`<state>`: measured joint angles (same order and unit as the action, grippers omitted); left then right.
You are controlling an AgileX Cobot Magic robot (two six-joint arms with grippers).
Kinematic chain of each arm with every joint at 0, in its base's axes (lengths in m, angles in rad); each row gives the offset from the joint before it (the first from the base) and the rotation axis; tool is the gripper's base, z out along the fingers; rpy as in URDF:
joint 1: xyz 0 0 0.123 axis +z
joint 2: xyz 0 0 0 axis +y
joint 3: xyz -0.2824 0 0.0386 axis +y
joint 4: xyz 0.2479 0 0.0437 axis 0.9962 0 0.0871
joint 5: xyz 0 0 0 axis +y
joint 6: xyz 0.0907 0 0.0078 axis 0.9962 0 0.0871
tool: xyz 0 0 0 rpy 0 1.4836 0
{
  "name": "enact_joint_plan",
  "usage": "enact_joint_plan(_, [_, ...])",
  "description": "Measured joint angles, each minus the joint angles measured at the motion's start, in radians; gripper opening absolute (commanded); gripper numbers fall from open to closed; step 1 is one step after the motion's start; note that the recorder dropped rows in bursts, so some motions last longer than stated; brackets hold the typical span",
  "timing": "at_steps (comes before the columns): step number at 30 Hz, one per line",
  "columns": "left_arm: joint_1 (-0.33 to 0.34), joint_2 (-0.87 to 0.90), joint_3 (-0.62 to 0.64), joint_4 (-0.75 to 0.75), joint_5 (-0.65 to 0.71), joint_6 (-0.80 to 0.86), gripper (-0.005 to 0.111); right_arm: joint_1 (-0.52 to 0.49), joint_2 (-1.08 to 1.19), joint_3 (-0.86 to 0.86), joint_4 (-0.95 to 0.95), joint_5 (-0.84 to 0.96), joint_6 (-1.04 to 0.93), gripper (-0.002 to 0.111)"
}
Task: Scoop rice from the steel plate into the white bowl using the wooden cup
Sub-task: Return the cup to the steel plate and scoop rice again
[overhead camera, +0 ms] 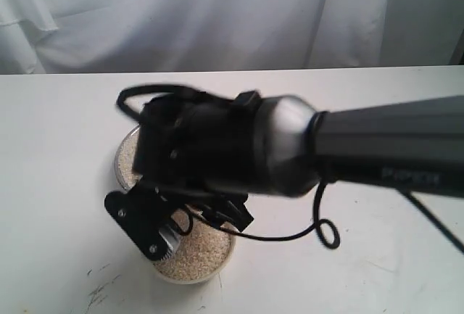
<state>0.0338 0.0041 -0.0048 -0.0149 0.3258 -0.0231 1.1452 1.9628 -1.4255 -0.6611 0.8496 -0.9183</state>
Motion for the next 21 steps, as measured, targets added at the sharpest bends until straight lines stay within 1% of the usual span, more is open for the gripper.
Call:
enact_joint_plan(5, [0.0,0.0,0.0,0.0,0.0,0.0,0.0,-0.13,-0.04,0.0,0.273,-0.117,-0.122,0.0])
enact_joint_plan(11, [0.0,0.0,0.0,0.0,0.0,0.0,0.0,-0.267,-0.041,0.0,0.43,-0.242,-0.262,0.0])
enact_joint_plan(15, [0.0,0.0,0.0,0.0,0.0,0.0,0.0,-0.341,-0.03,-0.002,0.548,-0.307,-0.343,0.0])
enact_joint_plan(16, [0.0,0.0,0.0,0.0,0.0,0.0,0.0,-0.37,-0.015,-0.012,0.611,-0.313,-0.381,0.0])
enact_joint_plan(19, [0.0,0.0,0.0,0.0,0.0,0.0,0.0,-0.402,0.031,-0.055,0.759,-0.313,-0.462,0.0])
enact_joint_plan(20, [0.0,0.0,0.0,0.0,0.0,0.0,0.0,-0.411,0.058,-0.092,0.856,-0.31,-0.523,0.0])
enact_joint_plan(21, [0.0,0.0,0.0,0.0,0.0,0.0,0.0,-0.416,0.073,-0.113,0.911,-0.306,-0.556,0.0])
